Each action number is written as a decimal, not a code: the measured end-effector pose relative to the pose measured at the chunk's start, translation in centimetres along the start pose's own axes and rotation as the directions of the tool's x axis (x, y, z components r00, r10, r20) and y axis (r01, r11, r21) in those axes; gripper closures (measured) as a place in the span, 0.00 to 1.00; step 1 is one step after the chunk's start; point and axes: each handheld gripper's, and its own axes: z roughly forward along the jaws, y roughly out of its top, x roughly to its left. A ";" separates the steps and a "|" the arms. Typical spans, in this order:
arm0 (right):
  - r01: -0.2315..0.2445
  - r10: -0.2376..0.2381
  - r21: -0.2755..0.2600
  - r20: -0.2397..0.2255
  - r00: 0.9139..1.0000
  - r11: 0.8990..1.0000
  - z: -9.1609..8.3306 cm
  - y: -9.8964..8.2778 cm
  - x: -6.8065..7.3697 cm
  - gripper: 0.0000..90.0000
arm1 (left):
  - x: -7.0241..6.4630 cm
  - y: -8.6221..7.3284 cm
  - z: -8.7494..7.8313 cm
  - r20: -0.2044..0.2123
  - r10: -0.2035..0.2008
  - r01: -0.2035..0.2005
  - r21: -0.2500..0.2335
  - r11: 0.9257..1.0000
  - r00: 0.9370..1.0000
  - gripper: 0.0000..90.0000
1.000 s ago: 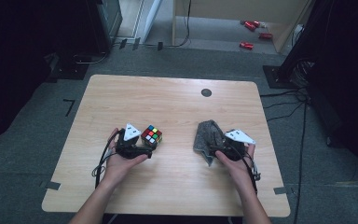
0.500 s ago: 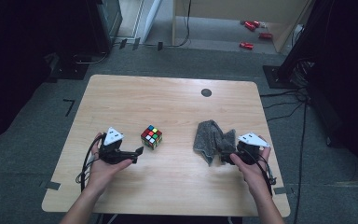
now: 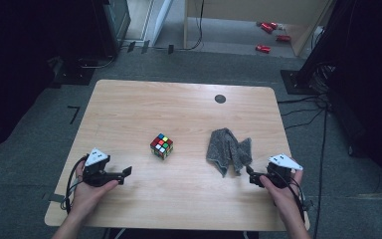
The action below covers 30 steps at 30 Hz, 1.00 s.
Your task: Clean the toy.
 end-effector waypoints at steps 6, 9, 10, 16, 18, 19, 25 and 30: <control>-0.013 0.013 0.028 0.009 1.000 1.000 -0.3 -1.5 -0.7 0.00 | 1.4 -1.6 -1.1 -0.034 -0.012 0.013 0.024 1.000 0.999 0.01; -0.007 0.006 0.043 0.013 1.000 0.999 -0.6 -2.2 -0.9 0.00 | 2.0 -2.5 -1.4 -0.050 -0.023 0.025 0.039 0.999 0.999 0.01; -0.008 0.008 0.047 0.013 1.000 0.999 -0.7 -2.4 -1.0 0.00 | 2.2 -2.6 -1.6 -0.049 -0.028 0.030 0.043 0.999 0.998 0.01; -0.004 0.002 0.077 0.025 1.000 0.997 -0.9 -3.6 -1.3 0.00 | 2.6 -3.1 -1.9 -0.103 -0.033 0.041 0.082 0.996 0.994 0.01; -0.001 -0.003 0.090 0.040 0.999 0.996 -0.9 -3.9 -1.3 0.00 | 2.4 -3.1 -1.7 -0.103 -0.017 0.026 0.094 0.995 0.995 0.01; -0.001 -0.003 0.098 0.041 0.999 0.995 -0.9 -4.1 -1.2 0.00 | 2.2 -3.1 -1.6 -0.112 -0.003 0.015 0.099 0.995 0.994 0.01; 0.019 -0.024 0.146 0.031 0.999 0.989 -0.7 -4.2 -1.0 0.00 | 1.4 -3.4 -1.2 -0.147 0.065 -0.048 0.113 0.992 0.987 0.01; 0.013 -0.017 0.149 0.024 1.000 0.989 -0.7 -4.2 -1.1 0.00 | 1.1 -3.3 -1.1 -0.166 0.086 -0.066 0.127 0.990 0.982 0.01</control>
